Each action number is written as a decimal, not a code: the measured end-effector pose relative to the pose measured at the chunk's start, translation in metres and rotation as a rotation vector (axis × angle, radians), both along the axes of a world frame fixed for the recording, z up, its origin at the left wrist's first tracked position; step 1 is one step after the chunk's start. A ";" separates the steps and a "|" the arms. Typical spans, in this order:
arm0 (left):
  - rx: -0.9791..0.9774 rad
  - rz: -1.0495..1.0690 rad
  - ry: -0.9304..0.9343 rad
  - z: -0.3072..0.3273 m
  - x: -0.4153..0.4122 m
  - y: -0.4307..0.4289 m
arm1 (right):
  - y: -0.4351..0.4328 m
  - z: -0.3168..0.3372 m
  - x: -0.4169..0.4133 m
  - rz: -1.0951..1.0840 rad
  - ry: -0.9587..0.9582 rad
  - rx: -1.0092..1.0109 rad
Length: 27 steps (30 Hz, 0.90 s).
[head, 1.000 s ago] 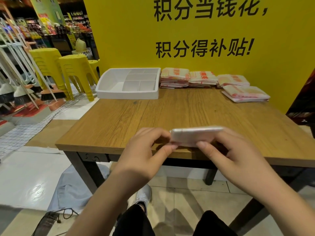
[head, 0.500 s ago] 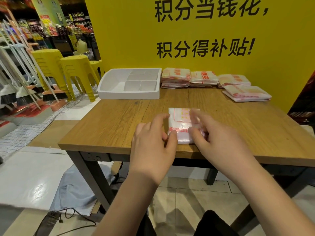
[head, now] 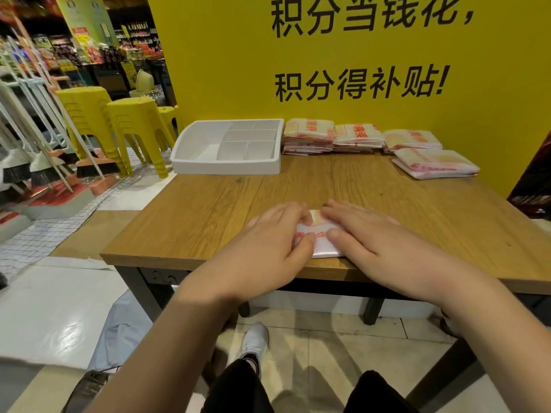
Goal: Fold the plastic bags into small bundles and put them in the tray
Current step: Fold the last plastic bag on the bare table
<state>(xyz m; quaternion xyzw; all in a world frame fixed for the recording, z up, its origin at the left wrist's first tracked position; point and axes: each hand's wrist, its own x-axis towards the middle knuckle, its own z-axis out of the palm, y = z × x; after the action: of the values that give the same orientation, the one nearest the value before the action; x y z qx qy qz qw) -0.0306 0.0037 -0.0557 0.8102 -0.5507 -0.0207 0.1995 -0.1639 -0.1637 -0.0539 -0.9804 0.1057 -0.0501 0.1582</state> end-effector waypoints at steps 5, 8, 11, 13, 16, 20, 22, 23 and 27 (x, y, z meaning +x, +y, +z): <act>0.160 -0.046 0.016 0.003 0.011 0.007 | -0.022 0.007 -0.008 0.068 0.162 0.072; 0.208 -0.048 0.048 0.004 0.013 0.009 | -0.024 0.006 -0.010 0.070 0.140 0.097; 0.255 -0.043 0.071 0.007 0.018 0.003 | -0.023 0.007 -0.008 0.039 0.102 0.117; 0.218 -0.049 0.091 0.007 0.022 0.002 | -0.018 0.005 -0.009 -0.003 0.012 0.129; -0.097 0.014 0.099 -0.002 0.018 0.007 | -0.008 -0.005 -0.019 -0.079 -0.195 0.031; -0.197 0.088 -0.087 -0.006 -0.005 0.004 | 0.002 -0.010 -0.026 -0.150 -0.375 0.103; -0.183 0.136 0.011 0.000 -0.016 -0.001 | 0.005 -0.009 -0.021 -0.172 -0.422 0.111; -0.208 0.153 0.061 0.003 -0.019 -0.003 | 0.008 -0.007 -0.017 -0.174 -0.430 0.103; -0.103 0.162 -0.063 -0.005 -0.023 -0.016 | 0.018 -0.006 0.005 -0.096 -0.235 -0.019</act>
<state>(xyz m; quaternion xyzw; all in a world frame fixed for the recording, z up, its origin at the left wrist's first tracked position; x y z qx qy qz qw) -0.0533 -0.0121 -0.0603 0.8410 -0.4898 0.0494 0.2243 -0.1590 -0.1461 -0.0597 -0.9631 0.1330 -0.1730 0.1575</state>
